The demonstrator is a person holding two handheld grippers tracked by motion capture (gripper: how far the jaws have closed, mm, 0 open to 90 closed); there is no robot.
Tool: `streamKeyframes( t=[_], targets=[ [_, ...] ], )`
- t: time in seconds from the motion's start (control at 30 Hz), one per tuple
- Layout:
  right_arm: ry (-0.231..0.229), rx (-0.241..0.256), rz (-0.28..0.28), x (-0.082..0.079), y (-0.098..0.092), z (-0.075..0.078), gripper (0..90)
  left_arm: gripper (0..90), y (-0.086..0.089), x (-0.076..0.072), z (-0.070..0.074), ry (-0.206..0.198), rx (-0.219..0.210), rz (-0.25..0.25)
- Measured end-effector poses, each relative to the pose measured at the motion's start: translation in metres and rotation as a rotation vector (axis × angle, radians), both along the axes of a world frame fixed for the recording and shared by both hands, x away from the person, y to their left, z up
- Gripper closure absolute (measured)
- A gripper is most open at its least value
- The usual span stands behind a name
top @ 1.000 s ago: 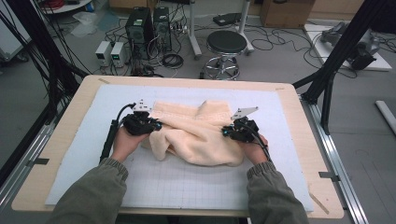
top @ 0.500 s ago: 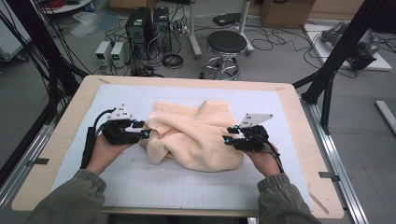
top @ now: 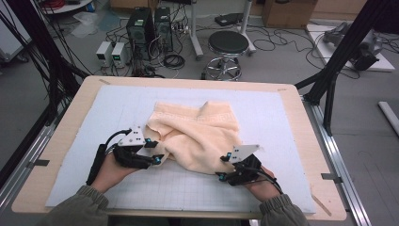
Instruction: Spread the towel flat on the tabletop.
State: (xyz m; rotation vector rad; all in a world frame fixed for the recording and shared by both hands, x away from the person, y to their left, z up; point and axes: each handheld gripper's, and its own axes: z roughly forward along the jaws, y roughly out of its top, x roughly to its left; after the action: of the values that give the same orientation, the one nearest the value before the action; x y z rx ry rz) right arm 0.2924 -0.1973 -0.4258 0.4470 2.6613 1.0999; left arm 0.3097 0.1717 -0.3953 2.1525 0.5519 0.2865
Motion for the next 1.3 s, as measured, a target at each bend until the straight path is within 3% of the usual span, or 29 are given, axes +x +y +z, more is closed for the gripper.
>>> streamKeyframes(
  t=[0.1, 0.17, 0.33, 0.47, 0.57, 0.67, 0.83, 0.93, 1.0, 1.07, 1.17, 1.3],
  targets=[
    [0.004, -0.022, 0.026, 0.006, 0.004, -0.005, 72.1, 79.5, -0.001, -0.004, -0.002, -0.012, 0.005, -0.011],
    [0.015, -0.005, 0.025, 0.007, 0.002, -0.001, 77.8, 82.1, 0.002, -0.011, 0.000, -0.018, 0.006, -0.012],
    [0.007, 0.054, 0.042, -0.003, -0.006, 0.019, 80.1, 83.3, 0.016, -0.031, 0.015, -0.037, -0.020, -0.013],
    [-0.023, 0.077, 0.093, -0.019, -0.006, 0.048, 80.0, 83.5, 0.029, -0.053, 0.040, -0.074, -0.048, -0.023],
    [-0.058, 0.095, 0.118, -0.022, -0.005, 0.072, 79.4, 83.5, 0.037, -0.056, 0.053, -0.105, -0.040, -0.006],
    [-0.072, 0.062, 0.091, -0.006, -0.002, 0.079, 79.2, 83.5, 0.040, -0.041, 0.051, -0.104, -0.032, 0.045],
    [-0.059, 0.051, -0.016, 0.046, 0.005, 0.069, 79.3, 83.5, 0.039, 0.015, 0.027, -0.066, -0.006, 0.201],
    [-0.028, 0.035, -0.098, 0.087, 0.007, 0.052, 79.4, 83.5, 0.033, 0.044, 0.013, -0.057, 0.021, 0.271],
    [-0.002, 0.034, -0.147, 0.105, 0.007, 0.040, 79.8, 83.5, 0.030, 0.063, 0.003, -0.031, 0.009, 0.313],
    [0.025, 0.057, -0.188, 0.119, 0.006, 0.027, 79.8, 83.4, 0.027, 0.079, -0.009, -0.001, 0.027, 0.340],
    [0.043, 0.064, -0.216, 0.128, 0.007, 0.015, 78.3, 82.2, 0.026, 0.089, -0.020, 0.029, 0.031, 0.350],
    [0.026, 0.084, -0.226, 0.125, 0.003, 0.020, 68.5, 71.0, 0.034, 0.084, -0.011, 0.009, 0.008, 0.350]
  ],
)
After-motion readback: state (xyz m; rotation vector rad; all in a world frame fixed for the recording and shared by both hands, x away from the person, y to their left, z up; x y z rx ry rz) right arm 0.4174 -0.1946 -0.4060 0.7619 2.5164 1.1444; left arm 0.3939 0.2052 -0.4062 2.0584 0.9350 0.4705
